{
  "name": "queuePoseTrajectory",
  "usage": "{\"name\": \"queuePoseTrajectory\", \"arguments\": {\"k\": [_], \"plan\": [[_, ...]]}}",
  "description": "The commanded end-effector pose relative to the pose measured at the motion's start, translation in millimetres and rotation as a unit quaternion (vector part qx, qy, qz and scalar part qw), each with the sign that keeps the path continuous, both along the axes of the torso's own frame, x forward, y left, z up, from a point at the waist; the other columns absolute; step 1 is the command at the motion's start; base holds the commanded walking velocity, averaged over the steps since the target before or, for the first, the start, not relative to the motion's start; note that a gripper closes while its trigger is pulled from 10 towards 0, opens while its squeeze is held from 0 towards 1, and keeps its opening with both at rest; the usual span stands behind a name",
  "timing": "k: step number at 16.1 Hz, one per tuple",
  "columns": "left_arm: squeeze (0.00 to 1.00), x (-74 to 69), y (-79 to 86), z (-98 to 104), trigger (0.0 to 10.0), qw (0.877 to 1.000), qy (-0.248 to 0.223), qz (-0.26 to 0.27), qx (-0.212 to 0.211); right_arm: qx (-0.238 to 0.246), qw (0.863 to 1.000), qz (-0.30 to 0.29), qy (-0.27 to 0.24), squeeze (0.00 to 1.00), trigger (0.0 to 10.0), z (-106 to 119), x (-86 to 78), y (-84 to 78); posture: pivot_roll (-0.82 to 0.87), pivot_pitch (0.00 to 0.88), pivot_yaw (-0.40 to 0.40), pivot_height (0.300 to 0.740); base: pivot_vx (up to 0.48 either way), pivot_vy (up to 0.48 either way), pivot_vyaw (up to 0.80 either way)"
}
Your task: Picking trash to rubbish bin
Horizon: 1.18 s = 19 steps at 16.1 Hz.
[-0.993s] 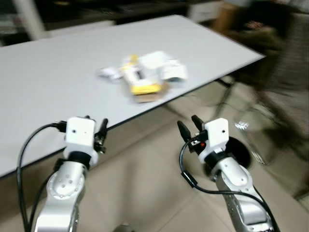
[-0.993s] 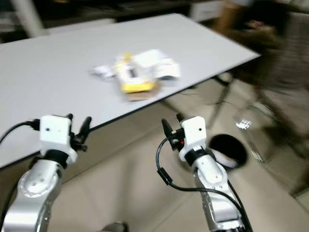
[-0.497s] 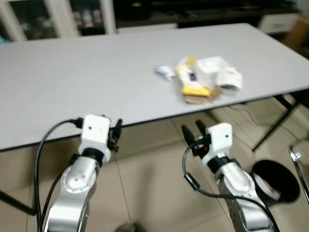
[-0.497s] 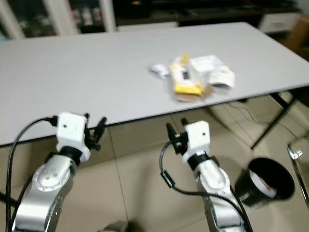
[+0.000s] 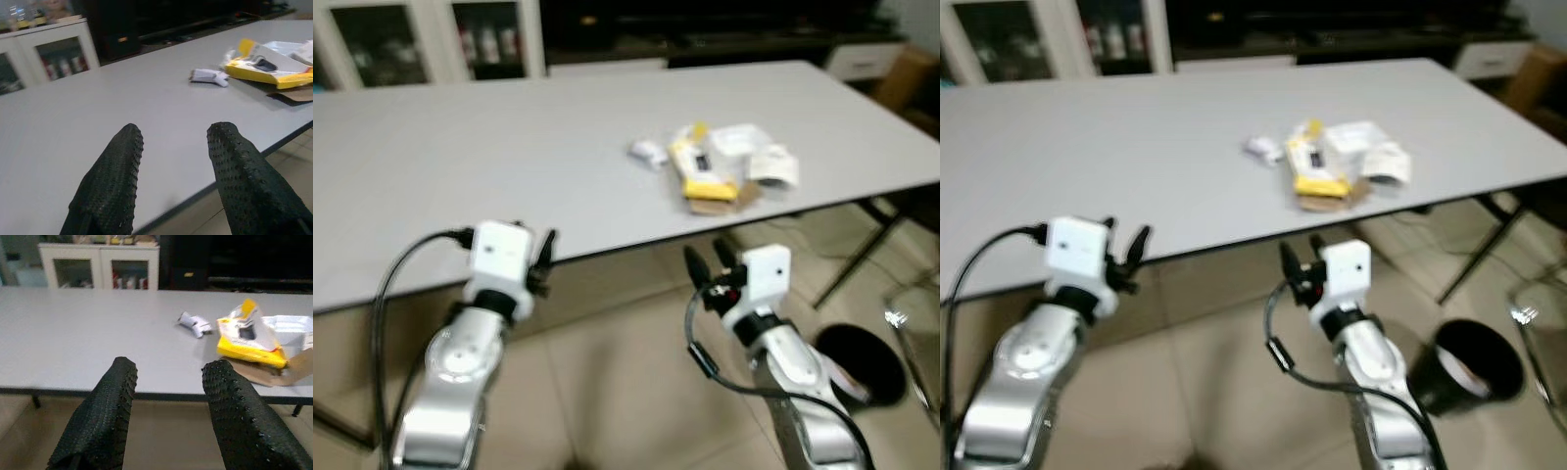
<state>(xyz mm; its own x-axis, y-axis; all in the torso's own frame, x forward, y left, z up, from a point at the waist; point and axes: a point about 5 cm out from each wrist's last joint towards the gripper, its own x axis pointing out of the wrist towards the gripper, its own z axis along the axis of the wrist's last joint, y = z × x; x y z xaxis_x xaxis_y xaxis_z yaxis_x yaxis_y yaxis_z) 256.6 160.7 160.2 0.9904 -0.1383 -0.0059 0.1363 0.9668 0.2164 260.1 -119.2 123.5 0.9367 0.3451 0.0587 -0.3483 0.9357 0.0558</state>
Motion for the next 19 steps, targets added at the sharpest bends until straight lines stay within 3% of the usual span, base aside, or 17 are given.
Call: {"name": "queuePoseTrajectory", "arguments": {"k": [1,19], "plan": [[0.00,2.3,-7.9,2.2,10.0,1.000,-0.005,-0.017,-0.006,0.000,1.000,-0.014,0.003,0.00,10.0,0.6,-1.1,-8.9,-0.03,0.042,-0.050,0.740,0.412,0.000,-0.48],[0.00,4.9,-4.6,2.0,10.0,1.000,-0.006,-0.017,0.006,-0.024,1.000,-0.006,-0.005,0.00,10.0,4.4,7.0,-6.9,-0.02,0.036,-0.048,0.740,0.415,0.000,0.00]]}}
